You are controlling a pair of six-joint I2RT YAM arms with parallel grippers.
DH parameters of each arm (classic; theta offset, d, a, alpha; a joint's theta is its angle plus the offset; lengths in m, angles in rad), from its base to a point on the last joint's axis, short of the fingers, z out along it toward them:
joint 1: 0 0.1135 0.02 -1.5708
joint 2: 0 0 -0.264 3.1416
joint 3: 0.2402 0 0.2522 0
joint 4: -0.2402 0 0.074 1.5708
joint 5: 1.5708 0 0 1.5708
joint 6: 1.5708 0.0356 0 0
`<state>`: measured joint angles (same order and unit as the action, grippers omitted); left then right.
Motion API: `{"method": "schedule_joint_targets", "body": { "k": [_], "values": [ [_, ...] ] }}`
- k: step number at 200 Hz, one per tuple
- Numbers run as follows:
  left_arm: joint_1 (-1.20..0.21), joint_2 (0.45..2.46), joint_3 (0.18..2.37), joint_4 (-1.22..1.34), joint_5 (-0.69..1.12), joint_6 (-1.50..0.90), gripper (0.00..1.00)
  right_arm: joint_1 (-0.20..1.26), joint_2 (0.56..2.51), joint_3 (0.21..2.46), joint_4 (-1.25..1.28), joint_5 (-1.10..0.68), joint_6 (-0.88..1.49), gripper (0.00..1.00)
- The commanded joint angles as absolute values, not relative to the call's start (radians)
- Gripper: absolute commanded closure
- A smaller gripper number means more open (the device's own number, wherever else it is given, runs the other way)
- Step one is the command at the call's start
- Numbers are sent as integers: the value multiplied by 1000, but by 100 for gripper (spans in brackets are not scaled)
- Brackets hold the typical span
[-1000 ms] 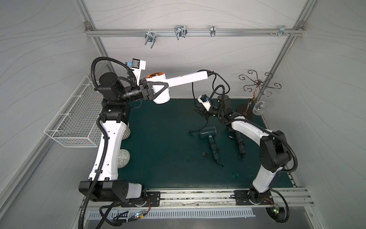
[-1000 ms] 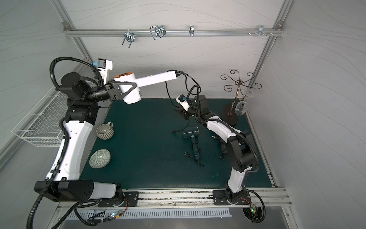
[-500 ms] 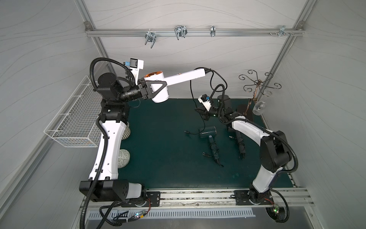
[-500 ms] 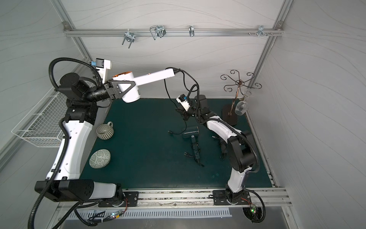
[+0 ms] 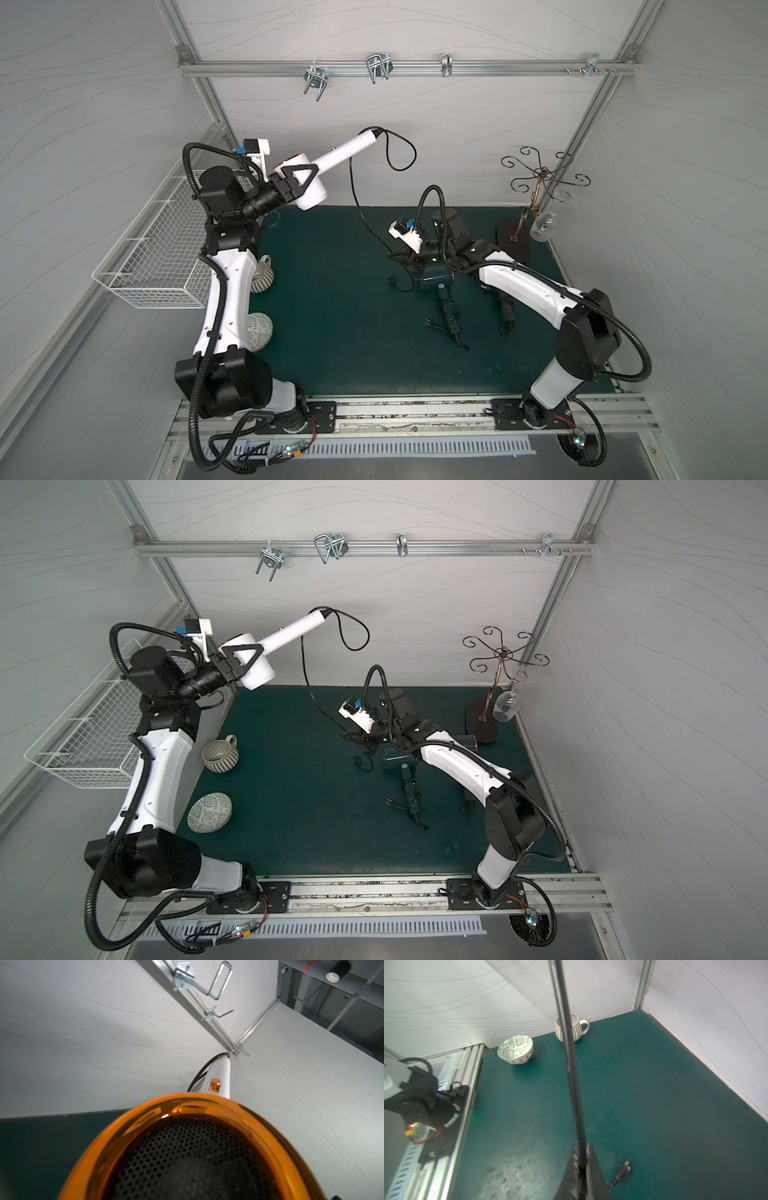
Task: Wrap the cord around the hair dryer
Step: Wrap the power cord around the hair dryer.
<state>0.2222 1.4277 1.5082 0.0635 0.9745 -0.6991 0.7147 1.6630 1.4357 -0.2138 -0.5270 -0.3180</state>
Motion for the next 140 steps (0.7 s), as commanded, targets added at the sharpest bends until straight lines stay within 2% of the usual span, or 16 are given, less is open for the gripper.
{"method": "schedule_joint_targets", "body": {
  "k": [1, 61, 95, 140],
  "values": [
    [227, 1429, 1545, 33, 918, -600, 100, 757, 1627, 1614, -498, -501, -482, 100],
    [201, 1425, 1491, -175, 849, -390, 100, 792, 1696, 2036, -787, -368, -609, 100],
    [89, 1400, 1443, -321, 775, -227, 100, 786, 1779, 2253, -836, -281, -685, 100],
    [8, 1312, 1310, -391, 745, -147, 100, 735, 1896, 2525, -810, -170, -789, 100]
  ]
}}
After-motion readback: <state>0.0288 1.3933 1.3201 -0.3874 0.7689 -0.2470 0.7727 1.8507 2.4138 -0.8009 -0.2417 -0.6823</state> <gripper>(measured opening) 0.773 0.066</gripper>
